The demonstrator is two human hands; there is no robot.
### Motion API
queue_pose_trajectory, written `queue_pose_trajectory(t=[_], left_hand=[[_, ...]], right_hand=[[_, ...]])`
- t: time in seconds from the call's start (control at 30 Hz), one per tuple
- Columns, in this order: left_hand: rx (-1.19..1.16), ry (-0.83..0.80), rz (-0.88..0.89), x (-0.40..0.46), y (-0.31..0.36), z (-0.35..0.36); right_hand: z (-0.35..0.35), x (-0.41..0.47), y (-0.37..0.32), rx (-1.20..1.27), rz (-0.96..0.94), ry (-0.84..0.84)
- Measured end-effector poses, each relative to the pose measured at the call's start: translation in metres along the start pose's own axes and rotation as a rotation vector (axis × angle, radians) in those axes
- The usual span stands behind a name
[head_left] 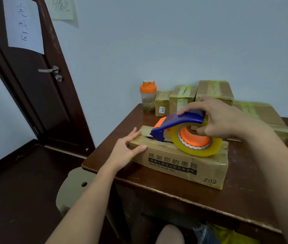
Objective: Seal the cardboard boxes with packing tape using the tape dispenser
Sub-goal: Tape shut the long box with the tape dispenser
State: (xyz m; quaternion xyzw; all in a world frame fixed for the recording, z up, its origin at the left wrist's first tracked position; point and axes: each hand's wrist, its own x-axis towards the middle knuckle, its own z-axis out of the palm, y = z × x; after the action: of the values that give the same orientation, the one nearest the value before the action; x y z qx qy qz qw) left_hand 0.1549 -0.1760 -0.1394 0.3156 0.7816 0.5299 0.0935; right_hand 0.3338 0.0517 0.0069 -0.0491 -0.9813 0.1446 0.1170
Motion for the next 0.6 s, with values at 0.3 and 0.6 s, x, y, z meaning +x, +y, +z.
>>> queue_pose_trajectory(t=[0.3,0.6], left_hand=[[0.06,0.006,-0.007,0.003,-0.003,0.004],[-0.038,0.165,-0.061,-0.007,0.002,0.027]], right_hand=[[0.007,-0.015,0.01,0.024,0.048,-0.006],[0.012,-0.013,0.008,0.01,0.026,0.022]])
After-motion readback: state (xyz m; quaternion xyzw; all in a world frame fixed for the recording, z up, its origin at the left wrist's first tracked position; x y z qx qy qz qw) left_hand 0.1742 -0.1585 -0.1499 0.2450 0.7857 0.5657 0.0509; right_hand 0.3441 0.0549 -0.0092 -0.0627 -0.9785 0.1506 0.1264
